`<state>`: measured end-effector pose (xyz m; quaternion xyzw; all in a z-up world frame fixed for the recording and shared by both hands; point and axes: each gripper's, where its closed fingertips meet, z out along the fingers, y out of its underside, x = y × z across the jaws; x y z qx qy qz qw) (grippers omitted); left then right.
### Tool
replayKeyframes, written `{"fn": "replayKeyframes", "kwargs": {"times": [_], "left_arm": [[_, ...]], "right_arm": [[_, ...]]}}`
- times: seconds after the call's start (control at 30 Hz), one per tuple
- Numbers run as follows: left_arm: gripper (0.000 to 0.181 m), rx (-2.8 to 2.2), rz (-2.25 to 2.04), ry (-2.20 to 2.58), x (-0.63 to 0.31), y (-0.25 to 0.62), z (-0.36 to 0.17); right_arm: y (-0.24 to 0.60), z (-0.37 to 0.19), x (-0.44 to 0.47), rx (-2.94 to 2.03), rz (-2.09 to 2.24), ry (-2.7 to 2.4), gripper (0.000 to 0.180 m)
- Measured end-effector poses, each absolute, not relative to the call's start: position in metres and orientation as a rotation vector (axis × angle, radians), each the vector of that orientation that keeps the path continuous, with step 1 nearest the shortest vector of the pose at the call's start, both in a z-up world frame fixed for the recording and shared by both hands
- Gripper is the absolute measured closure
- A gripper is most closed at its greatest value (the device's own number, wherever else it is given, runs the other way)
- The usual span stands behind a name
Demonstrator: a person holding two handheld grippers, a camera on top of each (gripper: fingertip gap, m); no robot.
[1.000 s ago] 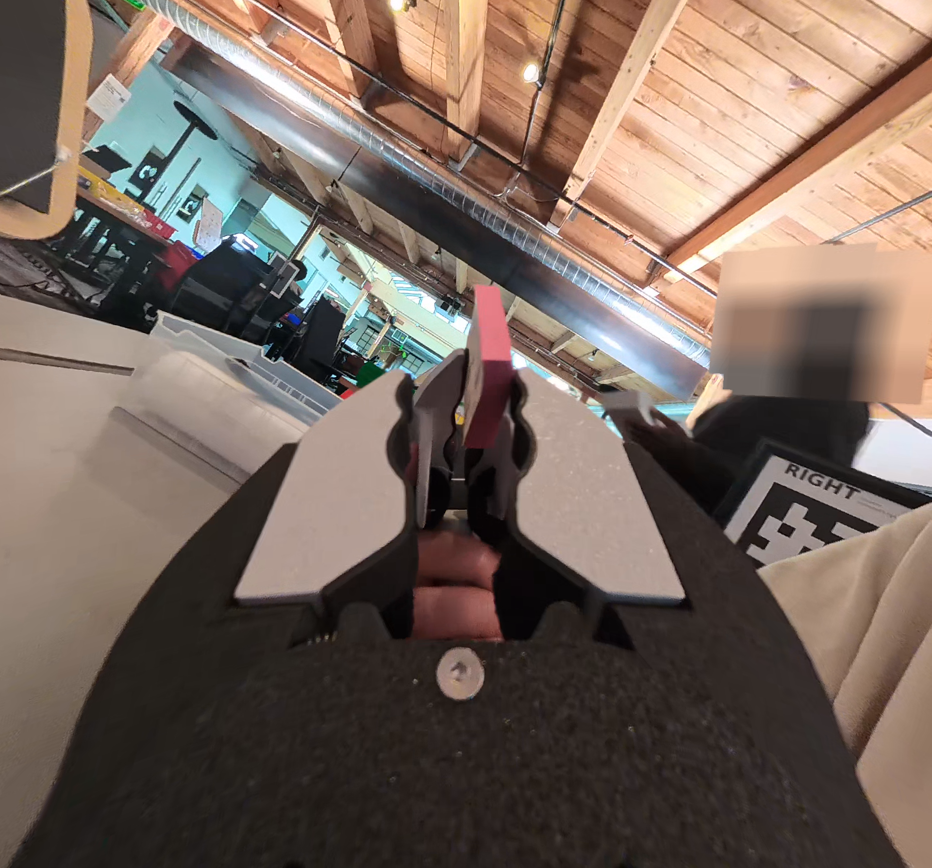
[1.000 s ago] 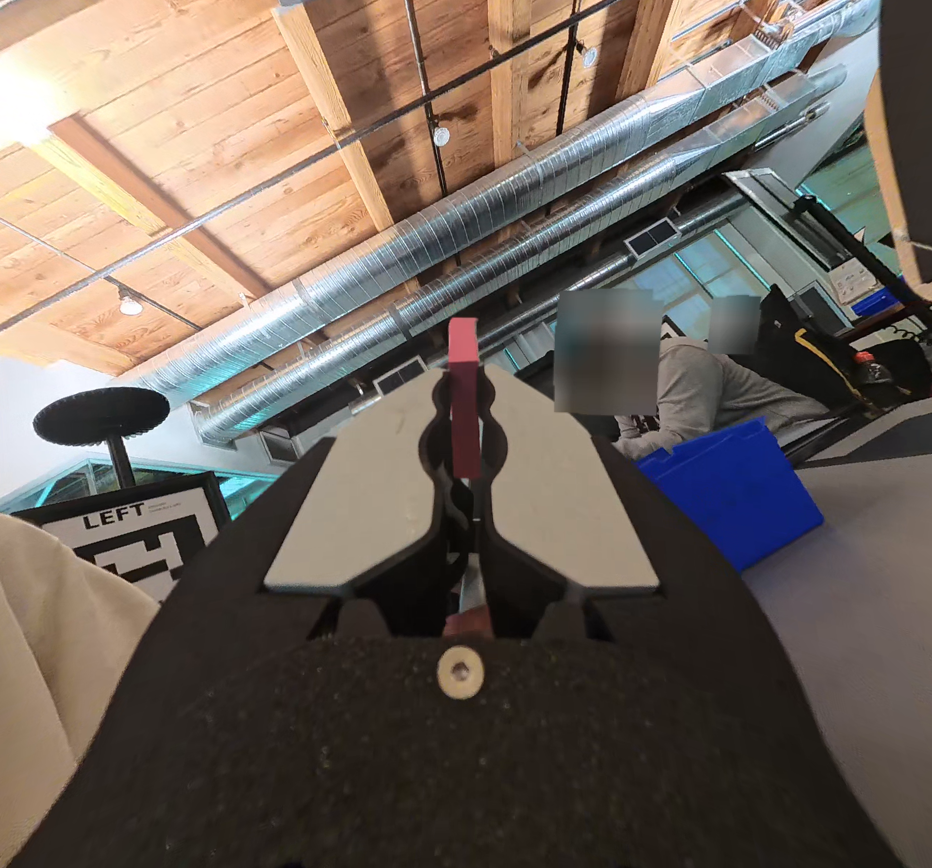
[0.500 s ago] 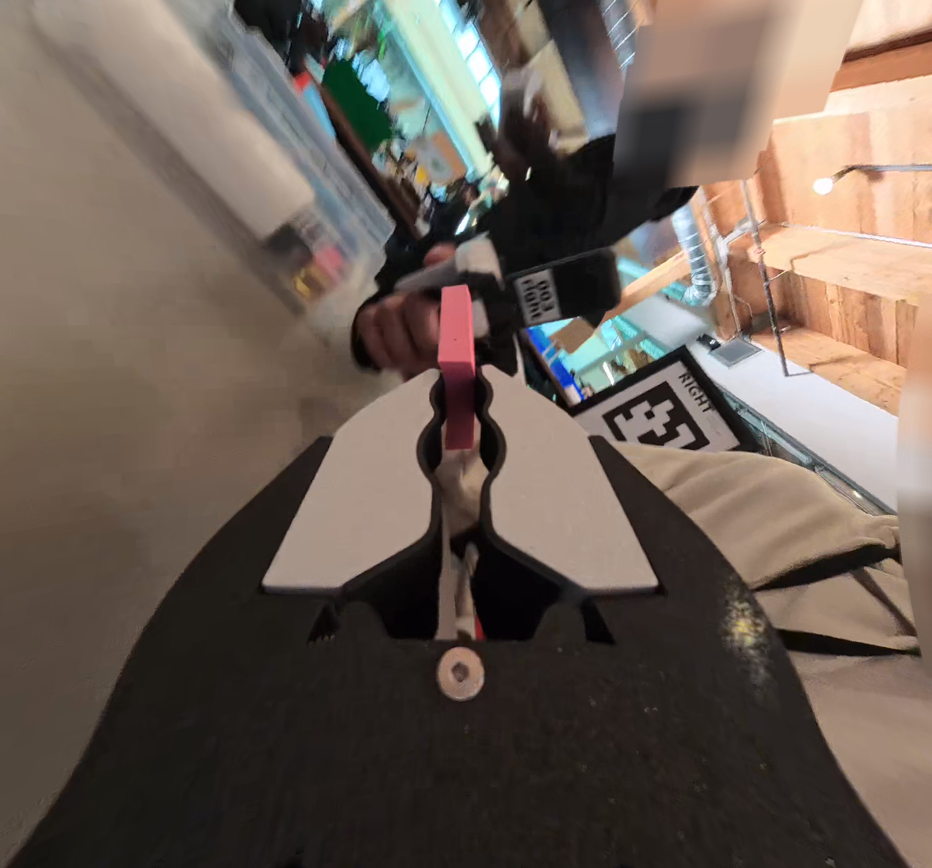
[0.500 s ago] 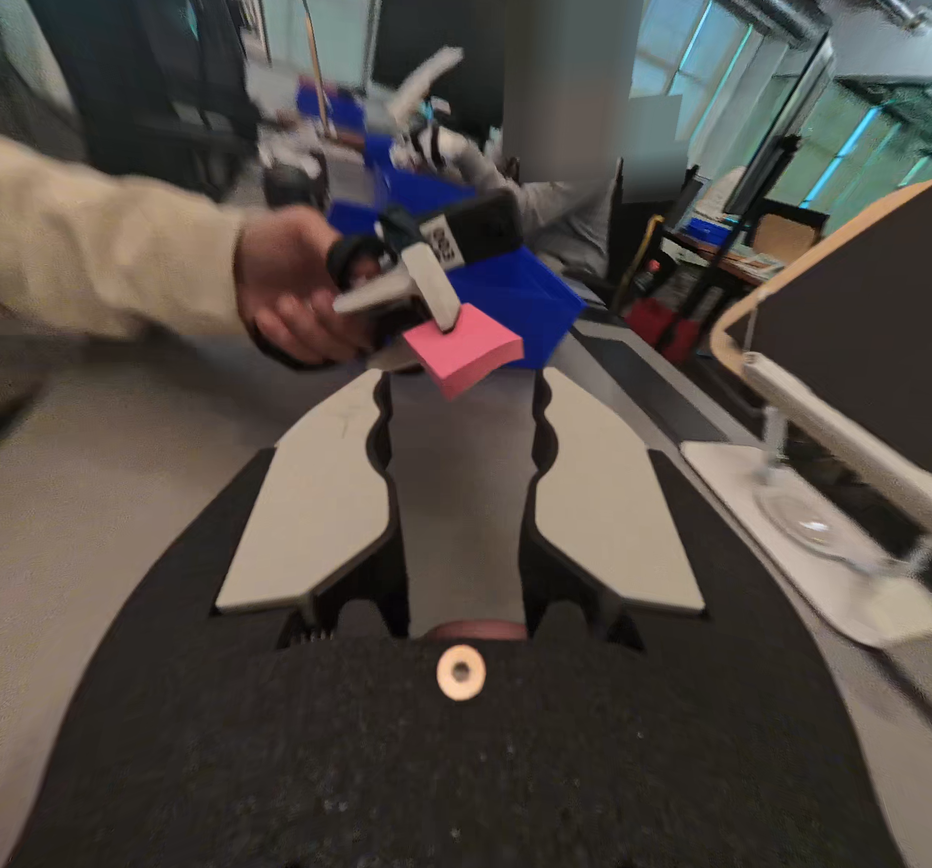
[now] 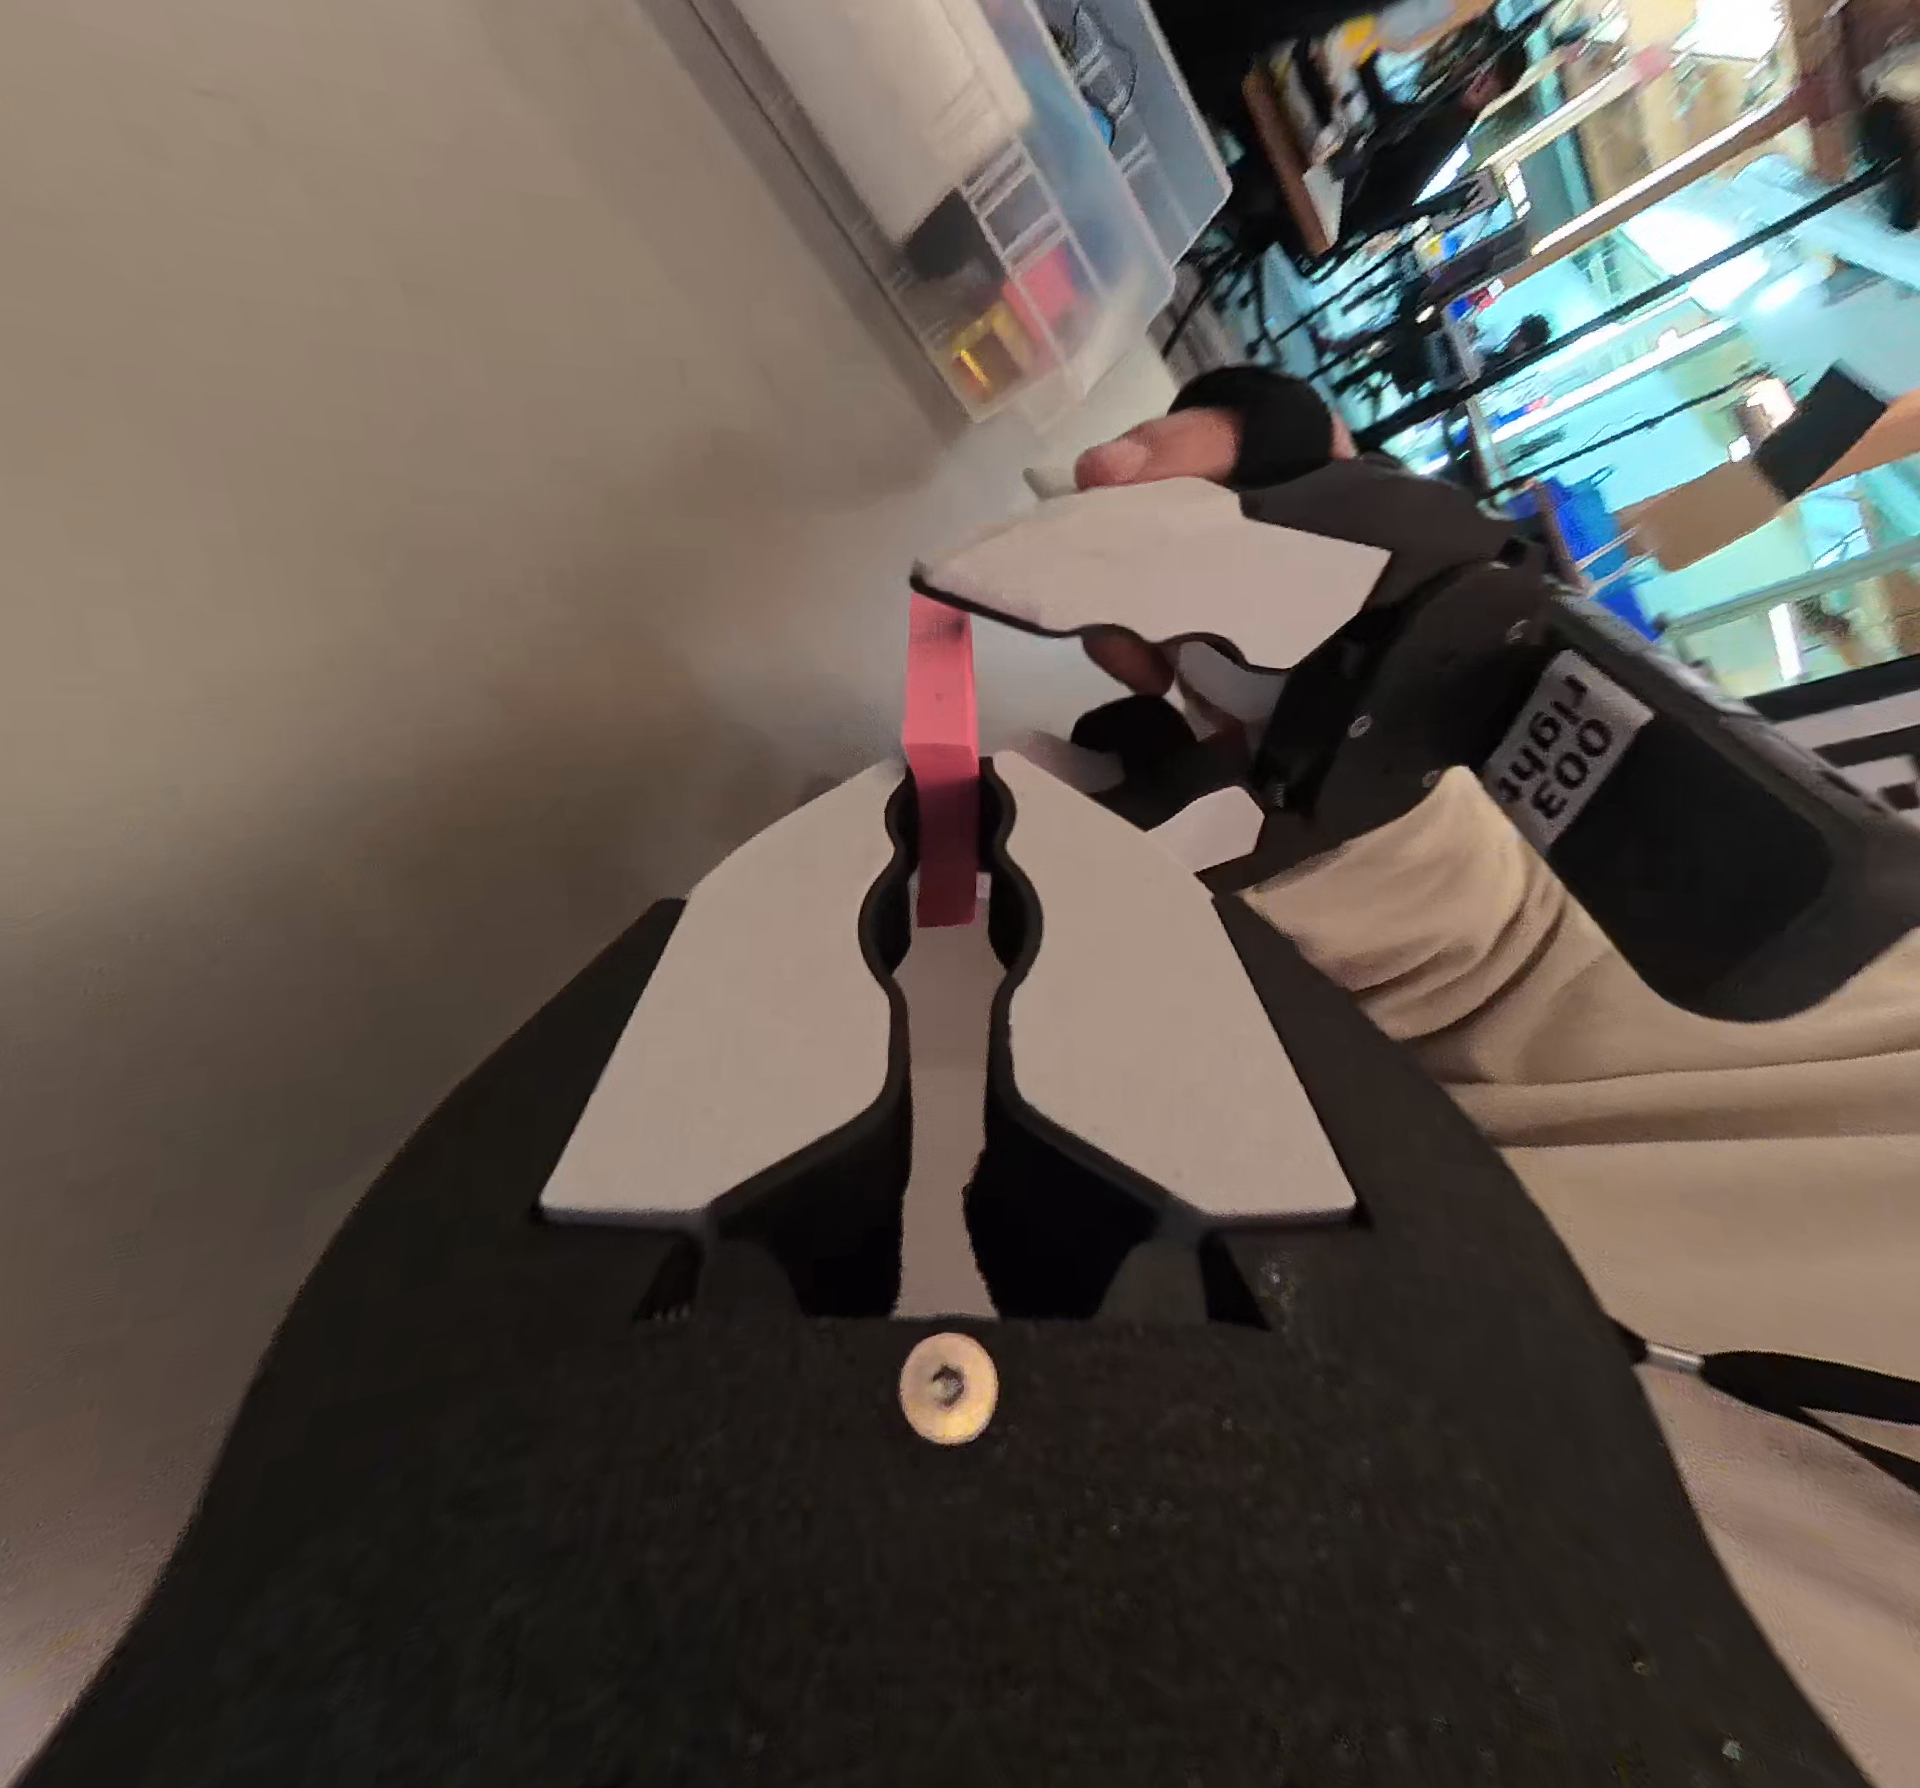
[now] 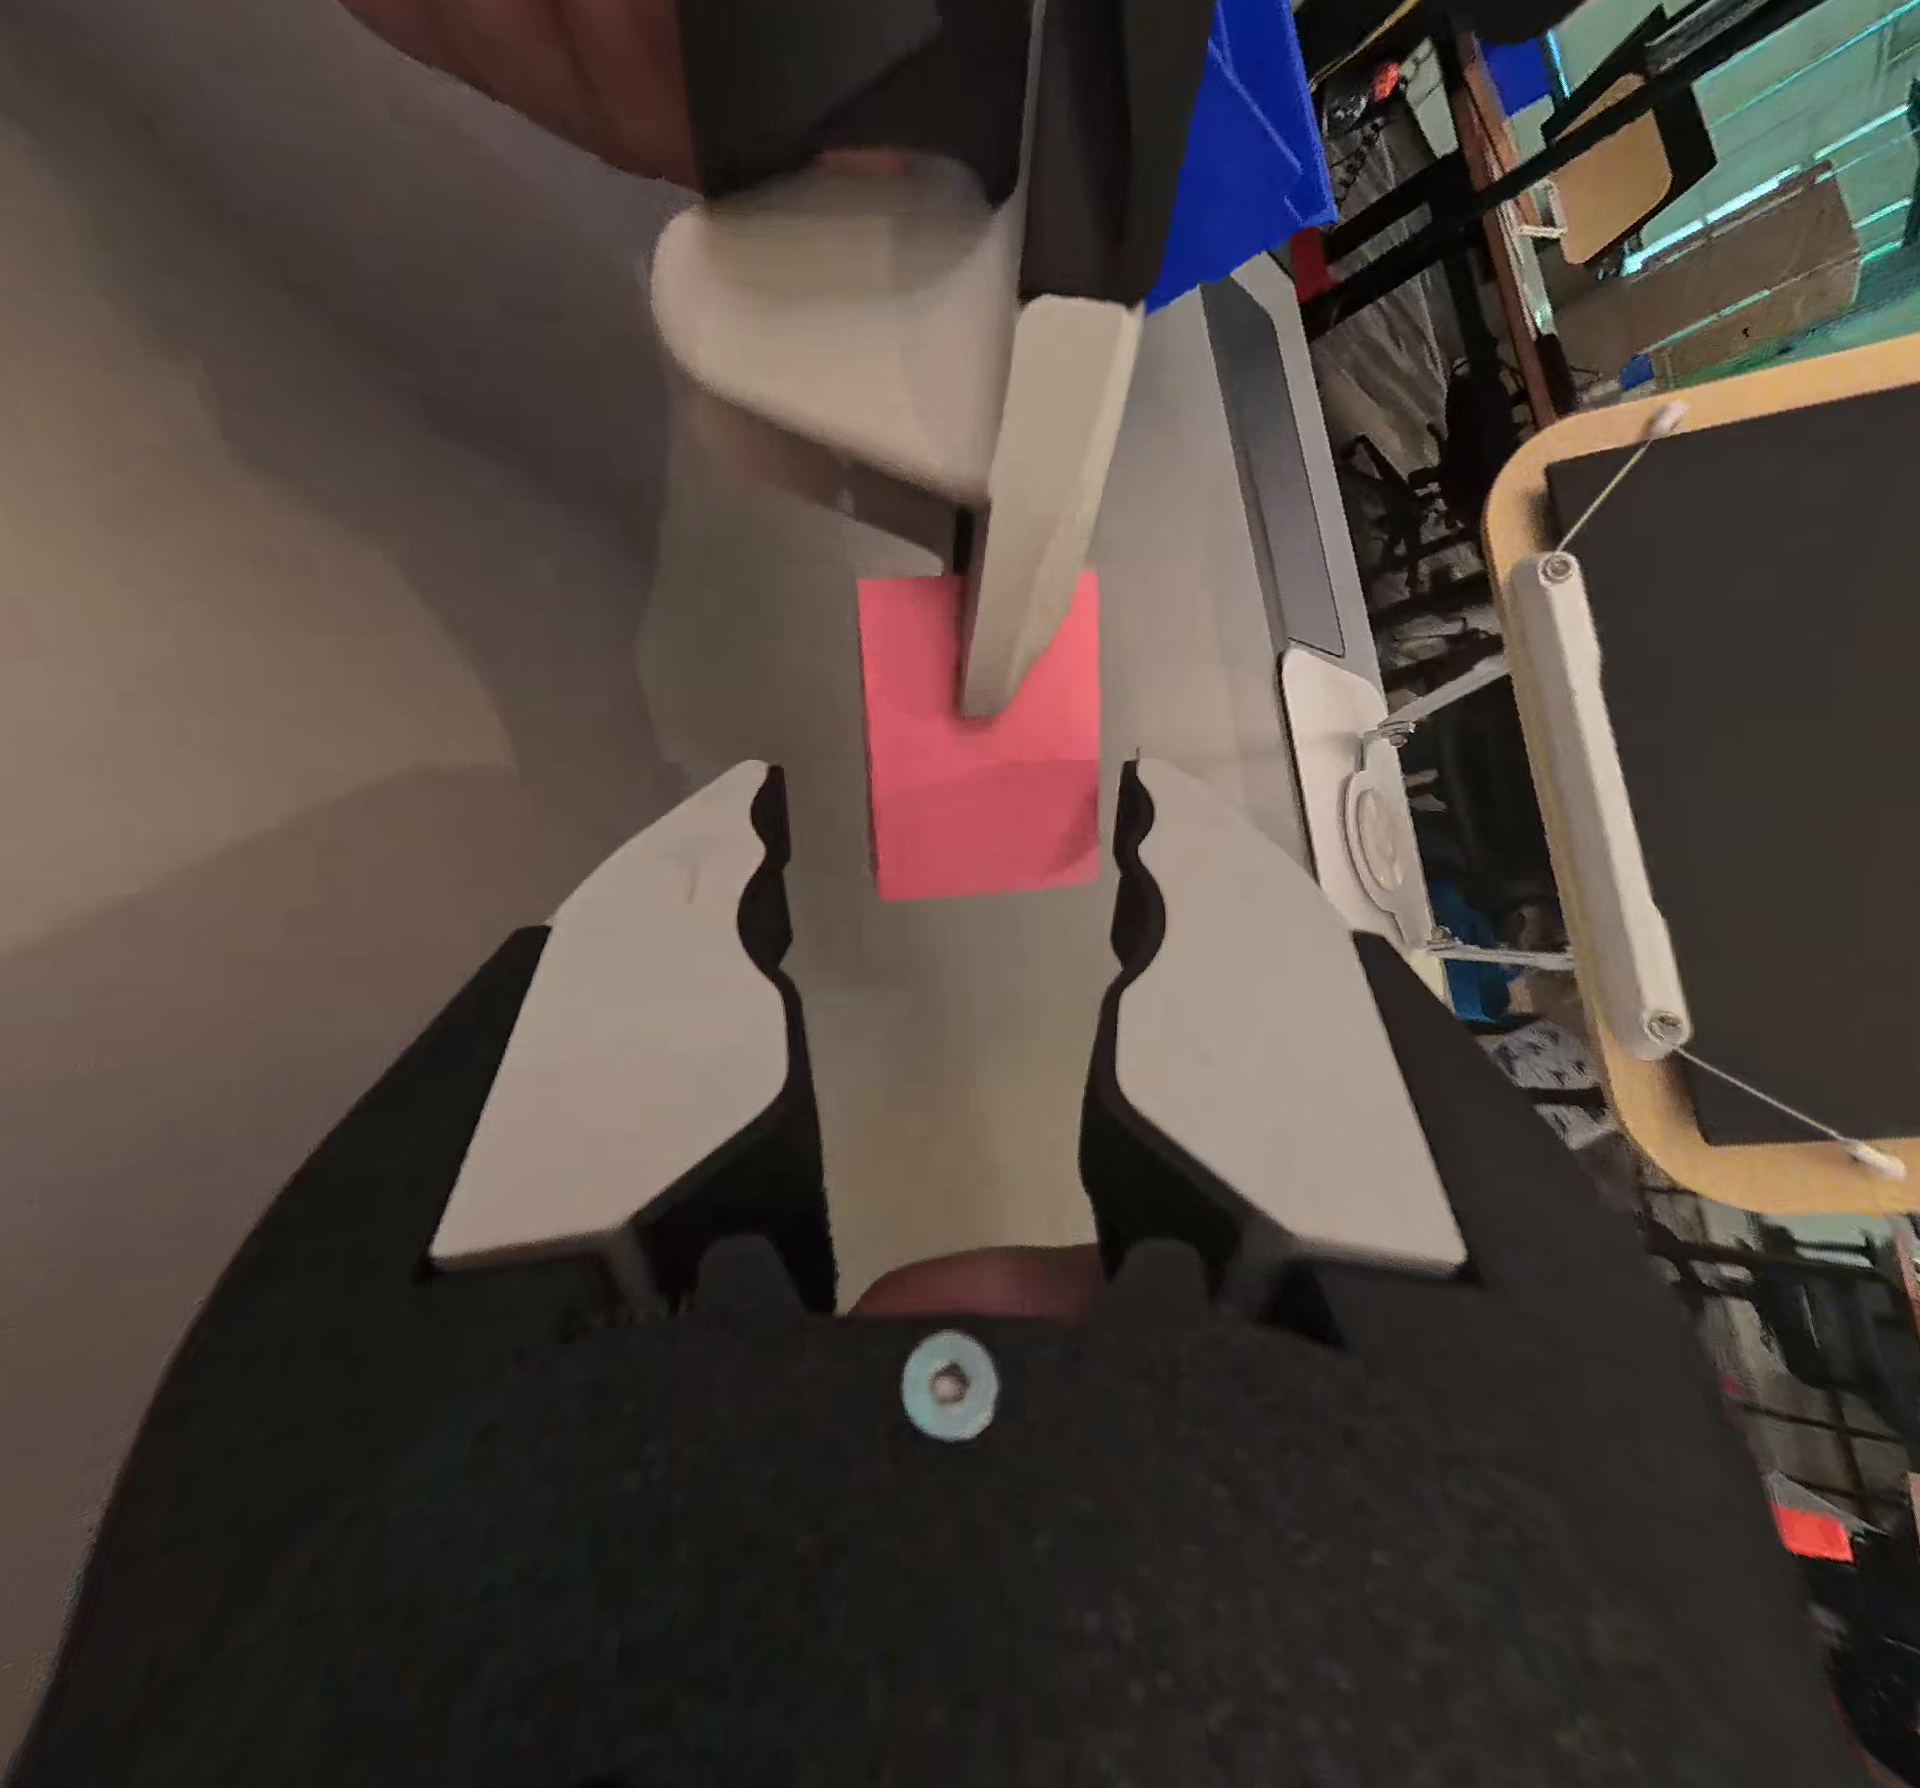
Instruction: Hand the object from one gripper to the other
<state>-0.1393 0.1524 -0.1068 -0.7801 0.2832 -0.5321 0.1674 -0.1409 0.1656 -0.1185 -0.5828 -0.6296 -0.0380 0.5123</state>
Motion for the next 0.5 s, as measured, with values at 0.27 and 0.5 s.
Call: {"fn": "replayKeyframes", "kwargs": {"times": [0.27, 0.5], "left_arm": [[0.171, -2.219, -1.309, 0.919, -0.132, 0.148, -0.112], [0.129, -2.008, -1.362, 0.932, -0.156, 0.148, -0.084]], "right_arm": [[0.170, -0.121, -0.139, -1.380, -0.211, -1.543, 0.136], [0.179, -0.106, -0.124, -1.302, -0.169, -1.402, 0.136]]}}
